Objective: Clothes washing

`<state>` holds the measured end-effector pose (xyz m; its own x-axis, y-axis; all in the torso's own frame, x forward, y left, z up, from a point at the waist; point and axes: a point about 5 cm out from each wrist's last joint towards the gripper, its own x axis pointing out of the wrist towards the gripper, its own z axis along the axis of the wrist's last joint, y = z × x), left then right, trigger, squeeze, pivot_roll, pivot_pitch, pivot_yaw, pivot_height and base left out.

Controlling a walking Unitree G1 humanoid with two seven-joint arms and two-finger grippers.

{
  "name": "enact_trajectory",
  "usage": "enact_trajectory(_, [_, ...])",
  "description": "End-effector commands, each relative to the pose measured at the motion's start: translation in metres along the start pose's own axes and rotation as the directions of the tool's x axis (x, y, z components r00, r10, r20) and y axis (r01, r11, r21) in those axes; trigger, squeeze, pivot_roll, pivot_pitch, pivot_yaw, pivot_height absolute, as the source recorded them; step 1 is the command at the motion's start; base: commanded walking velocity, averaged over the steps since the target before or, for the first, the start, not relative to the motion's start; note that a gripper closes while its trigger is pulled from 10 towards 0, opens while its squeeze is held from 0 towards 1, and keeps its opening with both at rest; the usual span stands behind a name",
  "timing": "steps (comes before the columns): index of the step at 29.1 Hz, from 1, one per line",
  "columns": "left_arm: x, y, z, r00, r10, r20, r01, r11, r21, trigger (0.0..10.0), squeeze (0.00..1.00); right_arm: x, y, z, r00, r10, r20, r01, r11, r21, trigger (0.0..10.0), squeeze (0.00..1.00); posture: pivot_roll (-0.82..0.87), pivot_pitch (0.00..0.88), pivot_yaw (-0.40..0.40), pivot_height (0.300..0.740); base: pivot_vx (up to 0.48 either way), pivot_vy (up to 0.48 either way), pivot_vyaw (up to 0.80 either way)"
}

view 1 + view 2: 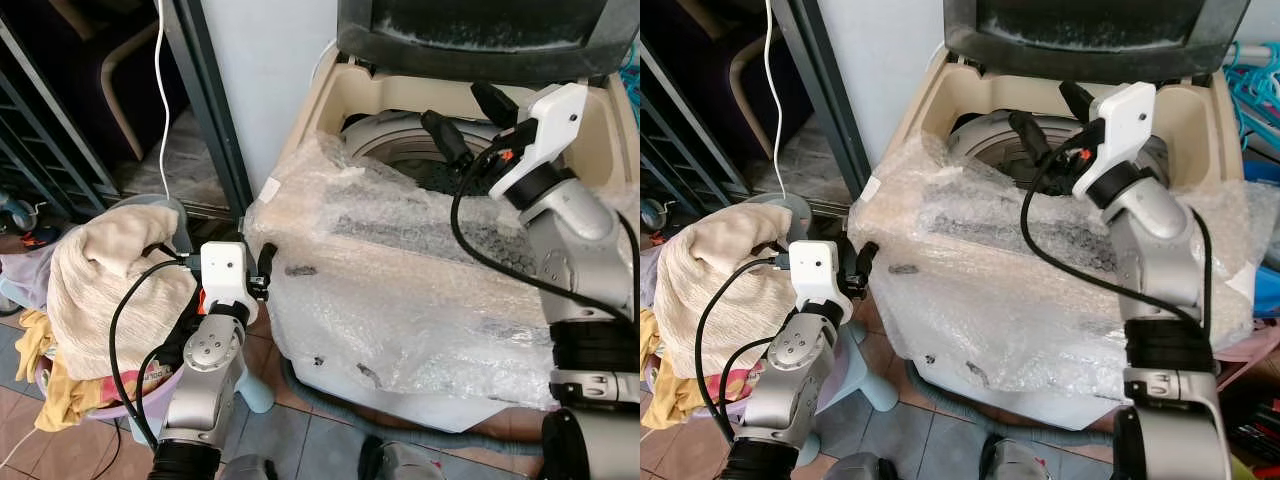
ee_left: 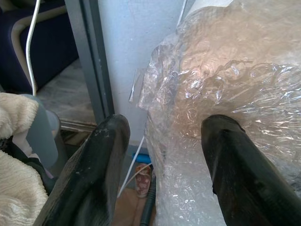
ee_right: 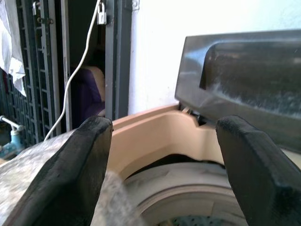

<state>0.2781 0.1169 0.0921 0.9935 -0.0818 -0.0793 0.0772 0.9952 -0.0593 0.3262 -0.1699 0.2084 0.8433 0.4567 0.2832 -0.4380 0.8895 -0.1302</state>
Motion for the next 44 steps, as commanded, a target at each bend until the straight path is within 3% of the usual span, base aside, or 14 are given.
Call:
enact_trajectory(1, [0.0, 0.005, 0.0, 0.999, 0.048, -0.006, -0.049, 0.999, -0.012, 10.0, 0.0, 0.001, 0.011, 0.009, 1.0, -0.005, 0.024, 0.006, 0.999, -0.051, 10.0, 0.0, -0.06, 0.042, 0.048, 0.74, 0.0, 0.0, 0.56])
enact_trajectory(4, [0.0, 0.006, -0.001, 0.998, 0.055, -0.009, -0.055, 0.998, -0.011, 10.0, 0.0, 0.001, 0.027, 0.01, 0.999, -0.021, 0.042, 0.023, 0.999, -0.036, 10.0, 0.0, -0.06, 0.043, 0.051, 0.74, 0.0, 0.0, 0.72])
enact_trajectory(7, [0.0, 0.006, 0.0, 0.998, 0.054, -0.008, -0.054, 0.998, -0.009, 10.0, 0.0, 0.002, 0.03, 0.008, 0.998, -0.055, 0.041, 0.054, 0.998, 0.013, 10.0, 0.0, -0.06, 0.042, 0.051, 0.74, 0.0, 0.212, 0.8])
enact_trajectory(14, [0.001, 0.003, 0.002, 0.999, 0.049, 0.004, -0.049, 0.999, -0.01, 10.0, 0.0, 0.004, 0.031, 0.005, 0.993, -0.112, 0.025, 0.111, 0.994, 0.022, 10.0, 0.0, -0.06, 0.041, 0.047, 0.74, 0.0, 0.48, 0.8])
enact_trajectory(33, [0.0, 0.01, -0.003, 0.995, 0.087, -0.038, -0.087, 0.996, -0.017, 10.0, 0.0, 0.001, 0.056, 0.0, 0.999, -0.045, 0.006, 0.045, 0.997, 0.061, 10.0, 0.0, -0.06, 0.045, 0.042, 0.74, 0.0, 0.479, 0.78])
enact_trajectory(37, [0.0, 0.012, 0.0, 0.997, 0.076, -0.008, -0.076, 0.997, -0.02, 10.0, 0.0, -0.003, 0.06, -0.012, 0.996, -0.067, -0.062, 0.069, 0.997, 0.028, 10.0, 0.0, -0.06, 0.048, 0.042, 0.74, 0.0, 0.0, 0.0])
enact_trajectory(40, [0.0, 0.014, 0.0, 0.997, 0.077, -0.01, -0.077, 0.997, -0.005, 10.0, 0.0, -0.011, 0.062, -0.043, 0.962, -0.102, -0.254, 0.091, 0.994, -0.053, 10.0, 0.0, -0.05, 0.052, 0.04, 0.74, 0.0, 0.0, 0.0])
enact_trajectory(44, [-0.003, 0.015, 0.0, 0.998, 0.064, -0.005, -0.064, 0.998, -0.013, 10.0, 0.0, -0.018, 0.064, -0.054, 0.945, -0.121, -0.303, 0.111, 0.993, -0.05, 10.0, 0.0, -0.04, 0.054, 0.04, 0.74, 0.0, 0.0, 0.0])
